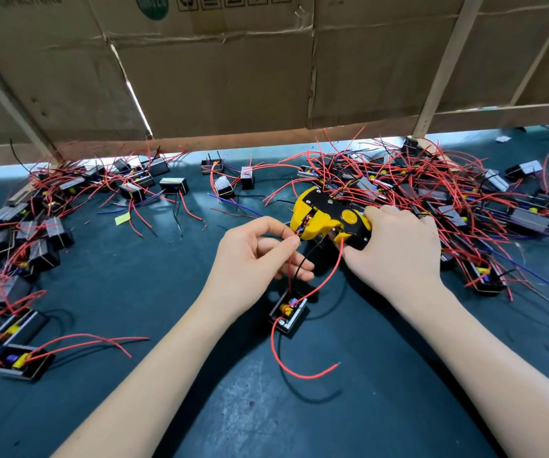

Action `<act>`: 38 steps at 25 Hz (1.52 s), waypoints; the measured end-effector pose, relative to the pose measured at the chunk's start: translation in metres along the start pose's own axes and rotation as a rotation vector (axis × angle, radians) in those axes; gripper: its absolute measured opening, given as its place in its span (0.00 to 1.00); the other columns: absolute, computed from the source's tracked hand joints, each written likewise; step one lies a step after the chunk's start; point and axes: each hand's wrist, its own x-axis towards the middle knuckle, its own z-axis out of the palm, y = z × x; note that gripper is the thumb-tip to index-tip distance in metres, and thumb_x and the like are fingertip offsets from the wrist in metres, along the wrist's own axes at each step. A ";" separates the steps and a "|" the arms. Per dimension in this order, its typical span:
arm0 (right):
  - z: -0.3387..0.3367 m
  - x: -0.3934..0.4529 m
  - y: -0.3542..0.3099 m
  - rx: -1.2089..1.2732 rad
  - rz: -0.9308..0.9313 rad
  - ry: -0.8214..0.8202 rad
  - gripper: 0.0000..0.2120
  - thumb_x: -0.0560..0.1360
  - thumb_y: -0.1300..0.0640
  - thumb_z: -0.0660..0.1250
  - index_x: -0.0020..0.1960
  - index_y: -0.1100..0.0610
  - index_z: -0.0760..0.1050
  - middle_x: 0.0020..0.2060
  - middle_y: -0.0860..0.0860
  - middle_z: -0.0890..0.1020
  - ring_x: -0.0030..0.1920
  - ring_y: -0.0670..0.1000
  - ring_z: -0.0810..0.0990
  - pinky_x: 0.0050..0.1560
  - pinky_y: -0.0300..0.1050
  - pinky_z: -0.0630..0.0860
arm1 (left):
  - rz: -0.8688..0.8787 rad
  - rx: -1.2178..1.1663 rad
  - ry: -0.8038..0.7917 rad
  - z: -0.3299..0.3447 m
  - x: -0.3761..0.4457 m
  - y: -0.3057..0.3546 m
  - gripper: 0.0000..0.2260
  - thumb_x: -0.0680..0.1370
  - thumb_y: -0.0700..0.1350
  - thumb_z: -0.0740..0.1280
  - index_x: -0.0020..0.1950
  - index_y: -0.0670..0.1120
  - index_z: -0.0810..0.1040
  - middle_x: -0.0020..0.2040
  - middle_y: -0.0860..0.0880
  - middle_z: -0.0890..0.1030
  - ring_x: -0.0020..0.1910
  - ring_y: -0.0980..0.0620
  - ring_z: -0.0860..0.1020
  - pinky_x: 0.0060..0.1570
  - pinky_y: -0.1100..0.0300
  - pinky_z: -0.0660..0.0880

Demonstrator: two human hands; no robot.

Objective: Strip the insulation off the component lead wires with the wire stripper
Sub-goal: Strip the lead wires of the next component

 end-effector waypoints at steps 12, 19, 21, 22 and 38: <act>-0.010 0.004 -0.002 -0.159 0.054 -0.072 0.22 0.67 0.32 0.64 0.40 0.51 0.80 0.29 0.50 0.64 0.39 0.60 0.78 0.35 0.45 0.62 | -0.022 -0.002 -0.059 -0.005 0.002 0.001 0.05 0.80 0.39 0.65 0.44 0.42 0.76 0.36 0.42 0.85 0.33 0.49 0.84 0.31 0.67 0.71; -0.003 0.006 0.010 -0.029 0.045 -0.020 0.20 0.70 0.37 0.65 0.41 0.54 0.70 0.44 0.55 0.80 0.50 0.60 0.78 0.54 0.53 0.65 | -0.133 -0.088 -0.335 -0.025 0.003 0.002 0.06 0.75 0.45 0.68 0.46 0.41 0.78 0.42 0.42 0.85 0.39 0.49 0.83 0.41 0.63 0.77; -0.002 0.005 0.011 -0.019 0.059 -0.010 0.20 0.71 0.36 0.65 0.42 0.55 0.73 0.43 0.54 0.79 0.51 0.60 0.78 0.54 0.53 0.65 | -0.119 -0.066 -0.299 -0.023 0.003 0.000 0.06 0.73 0.45 0.70 0.44 0.43 0.79 0.39 0.43 0.84 0.35 0.50 0.82 0.38 0.64 0.76; -0.002 0.005 0.011 -0.017 0.058 -0.007 0.20 0.71 0.36 0.66 0.42 0.55 0.73 0.43 0.54 0.79 0.51 0.60 0.78 0.54 0.52 0.65 | -0.117 -0.062 -0.282 -0.023 0.004 -0.002 0.07 0.72 0.46 0.71 0.43 0.43 0.80 0.38 0.44 0.84 0.34 0.51 0.82 0.37 0.65 0.76; 0.000 0.003 0.010 -0.031 -0.002 -0.035 0.20 0.70 0.36 0.66 0.40 0.52 0.67 0.44 0.52 0.79 0.51 0.59 0.77 0.54 0.51 0.65 | -0.077 -0.081 -0.089 -0.016 0.006 -0.009 0.05 0.77 0.35 0.68 0.42 0.42 0.79 0.34 0.44 0.84 0.31 0.50 0.83 0.35 0.66 0.75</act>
